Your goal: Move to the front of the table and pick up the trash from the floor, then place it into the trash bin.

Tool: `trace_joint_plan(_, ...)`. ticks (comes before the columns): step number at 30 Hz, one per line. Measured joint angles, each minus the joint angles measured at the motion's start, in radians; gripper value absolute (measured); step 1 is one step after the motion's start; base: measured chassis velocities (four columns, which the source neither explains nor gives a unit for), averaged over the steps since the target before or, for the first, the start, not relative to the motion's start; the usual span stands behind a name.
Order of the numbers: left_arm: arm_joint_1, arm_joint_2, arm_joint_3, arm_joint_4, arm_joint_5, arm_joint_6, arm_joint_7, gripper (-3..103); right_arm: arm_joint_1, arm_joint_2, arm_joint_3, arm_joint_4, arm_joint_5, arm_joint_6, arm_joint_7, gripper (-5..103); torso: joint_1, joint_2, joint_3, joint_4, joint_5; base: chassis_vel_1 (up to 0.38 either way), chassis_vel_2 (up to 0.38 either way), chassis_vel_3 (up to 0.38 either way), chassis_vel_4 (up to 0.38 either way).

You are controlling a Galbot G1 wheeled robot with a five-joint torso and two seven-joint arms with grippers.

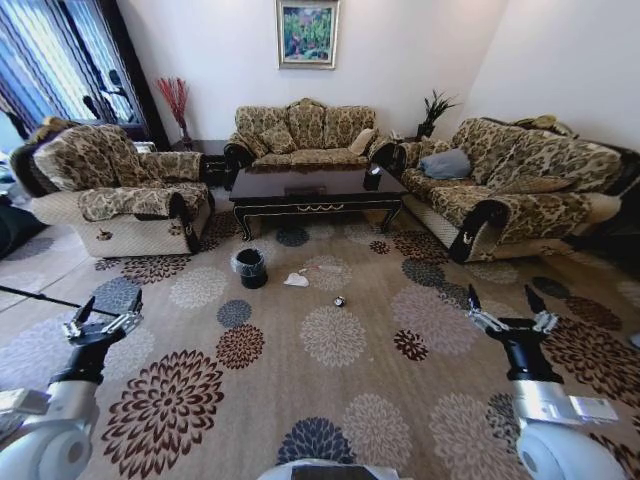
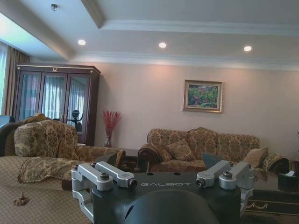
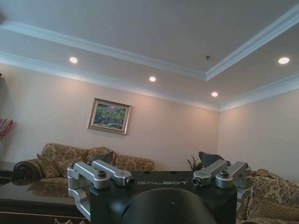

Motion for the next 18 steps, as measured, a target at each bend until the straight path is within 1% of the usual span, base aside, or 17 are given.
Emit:
trace_joint_plan(6, -0.001, 0.001, 0.001, -0.004, 0.005, -0.011, 0.009, 100, 0.008, -0.005, -0.007, -0.016, -0.012, 0.002, -0.001, 100, 0.0, 0.0, 0.0, -0.0001, 0.0, 0.0, 0.0, 0.0, 0.0)
trace_joint_plan(11, -0.003, 0.006, 0.0, -0.012, -0.014, -0.013, 0.014, 100, 0.007, -0.021, 0.0, -0.037, -0.027, 0.02, -0.011, 100, 0.0, 0.0, 0.0, 0.0, 0.0, 0.0, 0.0, 0.0, 0.0)
trace_joint_plan(18, -0.001, 0.005, -0.005, -0.014, -0.026, -0.019, 0.01, 100, 0.017, -0.021, -0.006, -0.045, -0.035, 0.025, -0.019, 100, 0.0, 0.0, 0.0, 0.0, 0.0, 0.0, 0.0, 0.0, 0.0)
